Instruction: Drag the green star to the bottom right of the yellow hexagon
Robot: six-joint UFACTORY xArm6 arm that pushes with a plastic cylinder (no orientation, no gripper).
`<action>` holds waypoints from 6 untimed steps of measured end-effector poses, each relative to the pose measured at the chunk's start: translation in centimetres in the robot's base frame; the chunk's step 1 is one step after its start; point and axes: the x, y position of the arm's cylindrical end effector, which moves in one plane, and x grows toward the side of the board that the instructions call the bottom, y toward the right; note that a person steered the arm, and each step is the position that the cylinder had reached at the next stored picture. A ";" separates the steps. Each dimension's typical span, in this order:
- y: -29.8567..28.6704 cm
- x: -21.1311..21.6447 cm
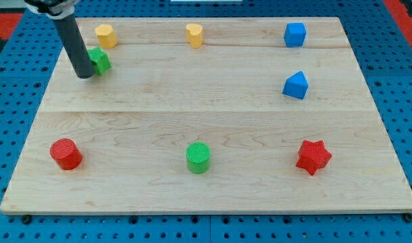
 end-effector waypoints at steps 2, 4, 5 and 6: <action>0.0 -0.2; 0.0 -3.2; 0.0 -3.2; 0.2 -3.3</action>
